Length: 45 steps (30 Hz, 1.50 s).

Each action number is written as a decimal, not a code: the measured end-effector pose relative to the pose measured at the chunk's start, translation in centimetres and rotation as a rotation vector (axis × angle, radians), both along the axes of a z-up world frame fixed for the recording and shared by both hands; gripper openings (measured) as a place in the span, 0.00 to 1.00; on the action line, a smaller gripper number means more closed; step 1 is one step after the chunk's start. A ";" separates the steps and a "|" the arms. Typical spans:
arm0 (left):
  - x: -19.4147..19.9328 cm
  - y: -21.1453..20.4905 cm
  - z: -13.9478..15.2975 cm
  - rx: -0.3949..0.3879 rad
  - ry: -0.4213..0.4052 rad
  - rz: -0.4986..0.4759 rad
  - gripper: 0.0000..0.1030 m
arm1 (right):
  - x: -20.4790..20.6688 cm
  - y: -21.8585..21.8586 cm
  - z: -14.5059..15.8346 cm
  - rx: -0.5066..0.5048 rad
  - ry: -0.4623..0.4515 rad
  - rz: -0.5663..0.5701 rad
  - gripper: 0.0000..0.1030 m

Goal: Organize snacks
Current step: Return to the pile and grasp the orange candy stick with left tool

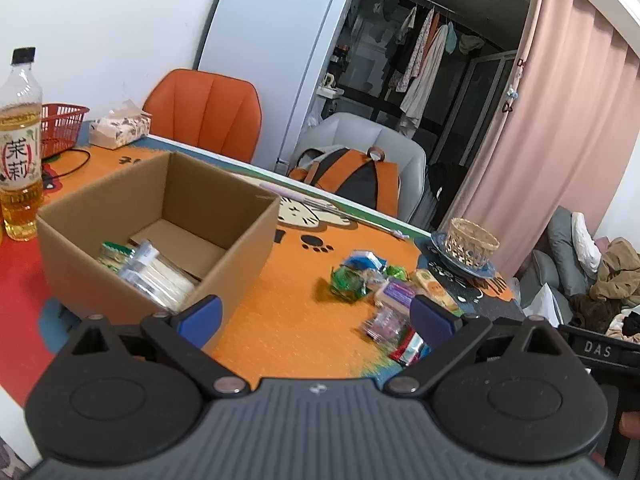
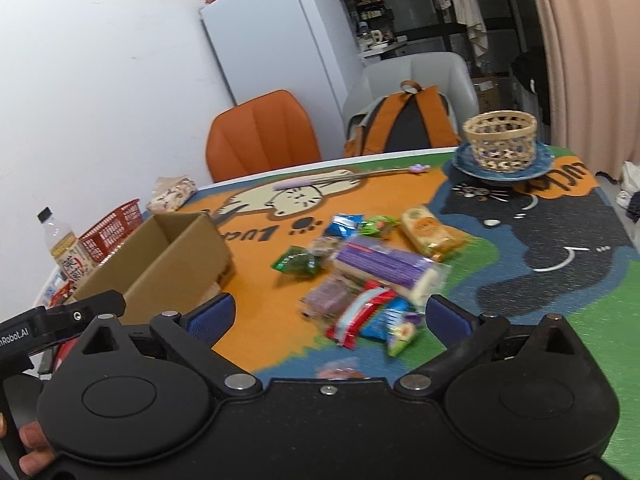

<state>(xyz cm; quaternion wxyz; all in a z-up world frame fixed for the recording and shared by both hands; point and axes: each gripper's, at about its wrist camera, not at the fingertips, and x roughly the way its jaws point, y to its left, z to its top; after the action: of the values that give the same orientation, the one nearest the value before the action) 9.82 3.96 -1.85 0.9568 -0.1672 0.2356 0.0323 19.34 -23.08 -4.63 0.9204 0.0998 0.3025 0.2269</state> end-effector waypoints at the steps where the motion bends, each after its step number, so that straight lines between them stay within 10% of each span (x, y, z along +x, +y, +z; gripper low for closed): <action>1: 0.1 -0.2 -0.1 -0.003 0.004 0.003 0.97 | 0.0 -0.4 -0.1 0.006 0.003 -0.001 1.00; 28: 0.7 -6.4 -3.7 -0.023 0.044 -0.052 0.94 | -0.6 -4.8 -3.5 0.002 0.024 -0.014 1.00; 45: 2.6 -9.6 -6.6 -0.049 0.085 -0.131 0.68 | 0.3 -6.5 -5.1 0.035 0.026 -0.019 0.92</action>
<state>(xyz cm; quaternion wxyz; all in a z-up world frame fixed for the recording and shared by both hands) 12.41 -5.61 -8.50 0.9415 -0.1734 0.2874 -0.0291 19.61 -29.53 -9.76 0.9166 0.1217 0.3095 0.2221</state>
